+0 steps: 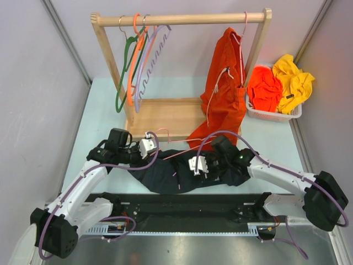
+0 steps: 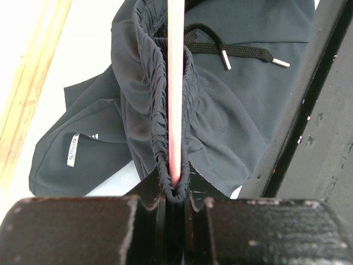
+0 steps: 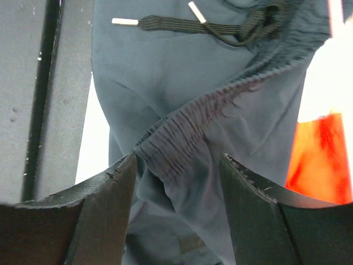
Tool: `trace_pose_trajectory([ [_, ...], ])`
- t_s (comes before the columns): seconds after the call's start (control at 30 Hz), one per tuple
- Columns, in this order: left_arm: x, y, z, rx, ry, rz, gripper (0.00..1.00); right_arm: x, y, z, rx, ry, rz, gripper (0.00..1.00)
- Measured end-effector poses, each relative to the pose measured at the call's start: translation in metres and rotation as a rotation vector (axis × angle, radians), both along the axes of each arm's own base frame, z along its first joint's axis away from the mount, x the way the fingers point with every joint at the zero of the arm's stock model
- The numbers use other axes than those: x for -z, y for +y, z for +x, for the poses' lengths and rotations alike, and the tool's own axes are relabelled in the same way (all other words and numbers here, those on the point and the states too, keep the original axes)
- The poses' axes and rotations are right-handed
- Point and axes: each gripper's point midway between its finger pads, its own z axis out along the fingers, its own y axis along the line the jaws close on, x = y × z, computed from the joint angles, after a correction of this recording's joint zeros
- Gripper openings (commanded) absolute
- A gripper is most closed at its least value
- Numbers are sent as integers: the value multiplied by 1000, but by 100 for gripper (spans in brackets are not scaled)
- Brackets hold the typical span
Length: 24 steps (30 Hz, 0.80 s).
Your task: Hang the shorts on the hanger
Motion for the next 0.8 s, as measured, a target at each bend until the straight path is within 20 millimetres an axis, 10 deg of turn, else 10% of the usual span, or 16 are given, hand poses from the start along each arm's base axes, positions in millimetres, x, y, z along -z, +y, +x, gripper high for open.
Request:
trace_pose_trajectory([
  [0.27,1,3,1,-15,-1,14,0,23,1,-11,-77,-18,-33,63],
  [0.53,-3,4,-1,-8,-23,12,0,27,-5,11,-12,-74,-40,0],
  [0.8,-19,5,-17,50,-88,-13,0,-47,-44,27,154,-176,112,0],
])
